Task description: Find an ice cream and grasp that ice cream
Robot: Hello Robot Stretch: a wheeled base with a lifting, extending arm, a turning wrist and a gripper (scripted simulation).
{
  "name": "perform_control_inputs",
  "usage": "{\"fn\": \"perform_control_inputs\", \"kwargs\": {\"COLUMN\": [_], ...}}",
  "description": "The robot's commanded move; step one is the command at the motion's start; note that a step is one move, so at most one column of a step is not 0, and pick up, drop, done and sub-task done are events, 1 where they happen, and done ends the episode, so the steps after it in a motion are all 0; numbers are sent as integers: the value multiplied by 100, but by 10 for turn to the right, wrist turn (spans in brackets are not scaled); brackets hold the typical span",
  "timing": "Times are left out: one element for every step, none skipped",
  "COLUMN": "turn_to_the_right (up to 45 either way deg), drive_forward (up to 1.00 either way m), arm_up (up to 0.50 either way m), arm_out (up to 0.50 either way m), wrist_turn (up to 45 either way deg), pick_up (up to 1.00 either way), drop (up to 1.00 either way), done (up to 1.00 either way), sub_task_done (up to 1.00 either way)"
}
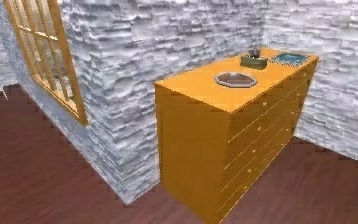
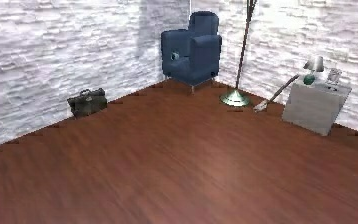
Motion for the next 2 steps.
{"fn": "perform_control_inputs", "kwargs": {"turn_to_the_right": [-450, 0], "drive_forward": [0, 40], "arm_up": [0, 0], "arm_out": [0, 0], "wrist_turn": [0, 0], "pick_up": [0, 0], "drop": [0, 0], "done": [0, 0], "sub_task_done": [0, 0]}}
